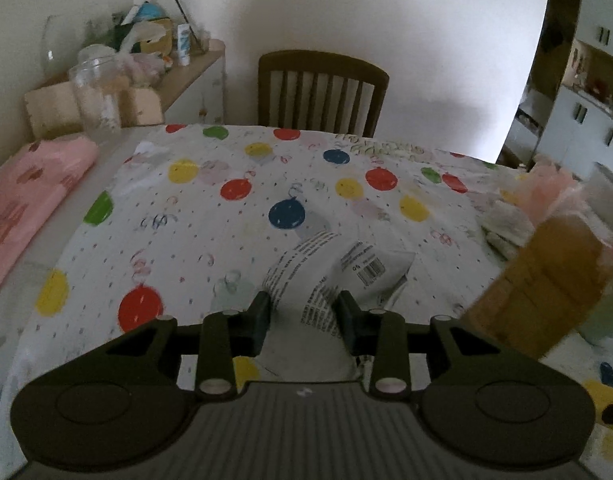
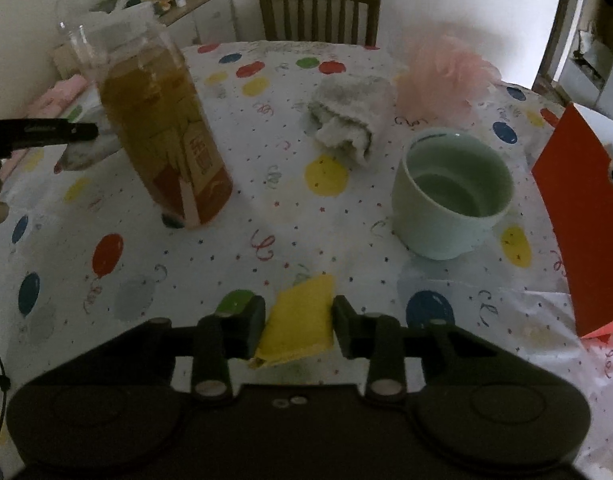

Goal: Organize soft objects
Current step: 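Close the right gripper on the yellow sponge and lift it, then carry the white packet with left gripper and yellow sponge with right gripper toward the red box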

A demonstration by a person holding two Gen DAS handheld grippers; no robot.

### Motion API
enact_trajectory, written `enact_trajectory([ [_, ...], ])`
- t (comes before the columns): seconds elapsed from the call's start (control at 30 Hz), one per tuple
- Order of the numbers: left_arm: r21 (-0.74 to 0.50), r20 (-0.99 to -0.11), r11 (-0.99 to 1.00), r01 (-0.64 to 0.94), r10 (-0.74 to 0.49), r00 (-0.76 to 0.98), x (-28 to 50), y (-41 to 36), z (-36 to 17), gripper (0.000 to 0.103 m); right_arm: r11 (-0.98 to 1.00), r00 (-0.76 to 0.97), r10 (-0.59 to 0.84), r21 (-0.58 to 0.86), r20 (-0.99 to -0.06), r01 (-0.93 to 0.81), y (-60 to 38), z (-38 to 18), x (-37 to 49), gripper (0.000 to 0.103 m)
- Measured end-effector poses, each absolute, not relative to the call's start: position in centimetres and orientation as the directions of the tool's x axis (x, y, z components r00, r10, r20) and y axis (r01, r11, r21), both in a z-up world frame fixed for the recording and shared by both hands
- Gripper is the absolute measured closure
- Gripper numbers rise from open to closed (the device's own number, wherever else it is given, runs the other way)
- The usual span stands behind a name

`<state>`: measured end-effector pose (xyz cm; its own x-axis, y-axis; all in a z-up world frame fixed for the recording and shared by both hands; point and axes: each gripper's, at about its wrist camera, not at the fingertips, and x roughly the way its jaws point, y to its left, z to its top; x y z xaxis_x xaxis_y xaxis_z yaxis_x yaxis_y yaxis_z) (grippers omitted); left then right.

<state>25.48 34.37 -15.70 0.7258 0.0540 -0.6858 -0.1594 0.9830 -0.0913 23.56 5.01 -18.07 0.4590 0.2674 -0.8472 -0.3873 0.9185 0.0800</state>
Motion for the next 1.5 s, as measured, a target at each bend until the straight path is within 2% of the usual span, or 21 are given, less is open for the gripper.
enact_trajectory([
  [0.07, -0.093, -0.682, 0.982, -0.167, 0.059, 0.729, 24.2, 34.1, -15.4, 0.068, 0.914, 0.458, 0.271, 0.077, -0.847, -0.399, 4.7, -18.0, 23.1, 0.072],
  [0.1, -0.097, -0.681, 0.981, -0.171, 0.06, 0.73, 23.5, 33.9, -15.3, 0.068, 0.912, 0.454, 0.28, 0.086, -0.846, -0.401, 4.4, -17.9, 22.9, 0.085],
  [0.13, -0.107, -0.679, 0.979, -0.175, 0.057, 0.732, 22.7, 33.8, -15.1, 0.068, 0.909, 0.451, 0.288, 0.094, -0.845, -0.405, 4.0, -17.8, 22.7, 0.089],
  [0.33, -0.158, -0.665, 0.969, -0.19, 0.038, 0.746, 19.0, 33.0, -14.2, 0.068, 0.897, 0.426, 0.319, 0.124, -0.847, -0.424, 2.4, -17.4, 21.8, 0.091],
  [0.4, -0.173, -0.661, 0.964, -0.201, 0.038, 0.75, 17.9, 32.7, -13.9, 0.068, 0.894, 0.427, 0.315, 0.114, -0.848, -0.433, 2.1, -17.5, 21.5, 0.102],
  [0.43, -0.181, -0.659, 0.963, -0.201, 0.034, 0.752, 17.4, 32.5, -13.8, 0.068, 0.888, 0.428, 0.321, 0.112, -0.845, -0.445, 2.1, -17.5, 21.3, 0.103],
  [0.63, -0.204, -0.636, 0.962, -0.18, 0.009, 0.772, 15.3, 31.1, -12.4, 0.068, 0.866, 0.465, 0.348, 0.09, -0.814, -0.491, 1.9, -15.9, 20.4, 0.103],
  [0.7, -0.212, -0.627, 0.963, -0.168, -0.002, 0.779, 14.9, 30.7, -12.1, 0.068, 0.855, 0.443, 0.348, 0.087, -0.826, -0.511, 1.7, -16.0, 20.5, 0.096],
  [0.73, -0.216, -0.625, 0.963, -0.164, -0.007, 0.781, 14.7, 30.4, -12.0, 0.068, 0.857, 0.437, 0.339, 0.082, -0.833, -0.508, 1.6, -16.3, 20.5, 0.084],
  [0.8, -0.227, -0.622, 0.961, -0.156, -0.02, 0.783, 14.3, 29.8, -11.9, 0.068, 0.858, 0.449, 0.314, 0.049, -0.837, -0.511, 1.4, -16.8, 20.5, 0.079],
  [0.87, -0.227, -0.624, 0.963, -0.147, -0.028, 0.781, 14.0, 29.3, -11.9, 0.068, 0.854, 0.447, 0.298, 0.027, -0.844, -0.519, 1.3, -17.6, 20.6, 0.055],
  [0.9, -0.226, -0.626, 0.964, -0.143, -0.032, 0.779, 13.9, 29.1, -11.9, 0.068, 0.855, 0.443, 0.29, 0.023, -0.849, -0.517, 1.2, -18.0, 20.7, 0.05],
  [1.23, -0.206, -0.64, 0.973, -0.107, -0.051, 0.767, 11.8, 27.6, -11.8, 0.068, 0.874, 0.405, 0.235, 0.01, -0.884, -0.485, 1.4, -22.2, 22.1, 0.05],
  [1.3, -0.204, -0.642, 0.973, -0.105, -0.052, 0.765, 11.5, 27.4, -11.9, 0.068, 0.874, 0.407, 0.235, 0.009, -0.883, -0.485, 1.5, -22.2, 22.1, 0.053],
  [1.4, -0.201, -0.643, 0.974, -0.1, -0.055, 0.764, 11.2, 27.1, -11.9, 0.068, 0.872, 0.409, 0.24, 0.01, -0.88, -0.49, 1.6, -22.0, 22.2, 0.066],
  [1.5, -0.203, -0.642, 0.975, -0.094, -0.06, 0.764, 11.1, 26.6, -11.9, 0.068, 0.872, 0.412, 0.236, 0.005, -0.88, -0.489, 1.7, -21.9, 22.1, 0.067],
])
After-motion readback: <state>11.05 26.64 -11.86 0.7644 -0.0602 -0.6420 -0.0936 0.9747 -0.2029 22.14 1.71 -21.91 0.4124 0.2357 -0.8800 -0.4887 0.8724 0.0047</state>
